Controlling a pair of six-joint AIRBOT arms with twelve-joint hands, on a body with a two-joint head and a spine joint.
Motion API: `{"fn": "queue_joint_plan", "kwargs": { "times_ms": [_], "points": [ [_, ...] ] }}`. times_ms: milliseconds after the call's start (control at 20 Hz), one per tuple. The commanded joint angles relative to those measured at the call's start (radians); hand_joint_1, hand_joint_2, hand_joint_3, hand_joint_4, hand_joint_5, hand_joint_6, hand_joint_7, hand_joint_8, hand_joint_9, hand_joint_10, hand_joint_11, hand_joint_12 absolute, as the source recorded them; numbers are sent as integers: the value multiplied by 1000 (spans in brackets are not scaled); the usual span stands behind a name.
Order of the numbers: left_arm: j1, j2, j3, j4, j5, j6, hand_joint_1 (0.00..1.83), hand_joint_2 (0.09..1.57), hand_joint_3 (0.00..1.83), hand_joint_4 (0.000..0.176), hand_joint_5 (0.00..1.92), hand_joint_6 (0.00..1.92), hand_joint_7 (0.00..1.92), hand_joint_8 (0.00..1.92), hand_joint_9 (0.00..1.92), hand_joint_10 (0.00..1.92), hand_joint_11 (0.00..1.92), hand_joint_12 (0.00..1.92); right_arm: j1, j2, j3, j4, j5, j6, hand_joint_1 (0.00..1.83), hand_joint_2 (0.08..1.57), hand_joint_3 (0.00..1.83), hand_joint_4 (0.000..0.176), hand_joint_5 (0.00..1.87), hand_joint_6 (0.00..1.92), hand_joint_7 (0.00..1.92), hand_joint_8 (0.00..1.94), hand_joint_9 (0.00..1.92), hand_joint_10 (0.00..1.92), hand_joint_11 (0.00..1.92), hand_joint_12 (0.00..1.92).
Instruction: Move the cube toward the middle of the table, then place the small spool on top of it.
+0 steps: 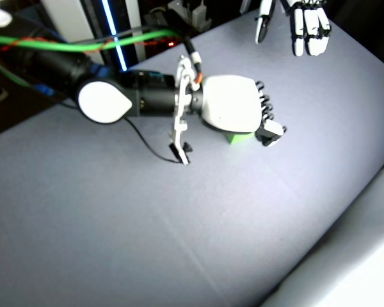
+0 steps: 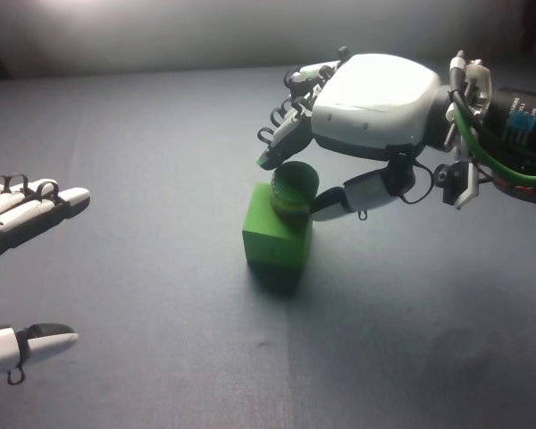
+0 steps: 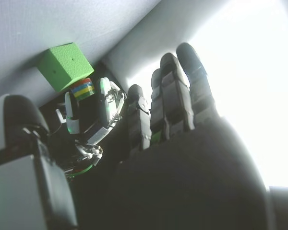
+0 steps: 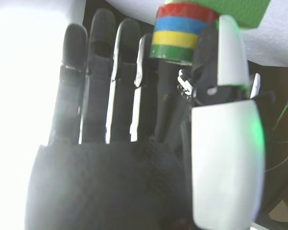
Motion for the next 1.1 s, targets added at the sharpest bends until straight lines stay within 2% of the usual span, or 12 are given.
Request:
{"fn": "queue_joint_plan", "kwargs": {
  "times_ms": [0, 150, 300, 550, 600, 700, 750, 800, 900, 950, 1000, 1050],
  "points": [
    [-5, 4, 4, -4, -127, -4, 813, 950, 0, 123, 227, 4, 237, 2, 297, 9, 0, 846, 10, -1, 1, 26, 94, 0, 963, 946, 0, 60, 674, 0, 598, 0, 626, 0, 120, 1182],
    [-5, 4, 4, -5, -129, -4, 796, 948, 0, 127, 220, 2, 251, 4, 323, 10, 0, 953, 10, -1, 1, 26, 94, 0, 959, 931, 1, 109, 623, 0, 525, 0, 585, 0, 100, 1148],
    [-5, 4, 4, -7, -132, -4, 838, 952, 1, 131, 216, 0, 253, 1, 316, 3, 0, 904, 10, -1, 1, 26, 94, 0, 958, 937, 2, 111, 602, 0, 544, 7, 621, 15, 139, 1170],
    [-3, 4, 4, -9, -135, -6, 818, 955, 0, 123, 208, 0, 252, 0, 318, 4, 0, 936, 10, -1, 0, 27, 94, 0, 911, 906, 0, 80, 503, 0, 530, 0, 632, 7, 168, 1193],
    [-3, 4, 4, -10, -138, -7, 829, 954, 0, 119, 212, 2, 250, 0, 317, 3, 0, 934, 10, -1, -4, 36, 97, 0, 847, 895, 0, 94, 425, 0, 489, 0, 610, 1, 162, 1196],
    [1, 5, 3, -12, -146, -12, 829, 955, 1, 120, 212, 1, 218, 0, 292, 0, 0, 933, 10, 8, -20, 72, 146, 0, 813, 854, 0, 102, 166, 0, 250, 0, 313, 0, 13, 851],
    [4, 6, 1, -12, -154, -14, 863, 957, 1, 121, 215, 1, 211, 0, 268, 0, 0, 883, 9, 41, -42, 109, 191, -2, 877, 862, 1, 147, 74, 5, 132, 8, 166, 9, 2, 547],
    [6, 7, -1, -13, -162, -15, 837, 960, 2, 117, 208, 0, 220, 4, 268, 2, 0, 873, 8, 86, -62, 143, 233, -10, 887, 874, 2, 147, 26, 0, 73, 3, 102, 5, 0, 274],
    [8, 9, -4, -12, -199, -29, 799, 969, 5, 101, 186, 1, 226, 5, 291, 11, 0, 874, -43, 169, -118, 223, 328, -44, 840, 900, 0, 142, 0, 0, 39, 1, 73, 0, 0, 194],
    [10, 11, -7, -11, -222, -35, 814, 987, 6, 91, 165, 5, 201, 8, 246, 16, 0, 719, -79, 212, -149, 268, 382, -59, 702, 911, 2, 111, 4, 0, 15, 0, 22, 0, 0, 120],
    [12, 16, -10, -11, -246, -39, 823, 999, 5, 77, 164, 3, 208, 7, 235, 11, 0, 653, -137, 262, -185, 328, 458, -73, 623, 871, 0, 140, 7, 1, 2, 0, 4, 0, 0, 23],
    [19, 17, -11, -11, -271, -56, 805, 999, 2, 87, 151, 1, 204, 3, 231, 6, 0, 611, -194, 302, -216, 383, 529, -86, 619, 872, 0, 148, 1, 0, 0, 0, 0, 0, 0, 4]
  ]
}}
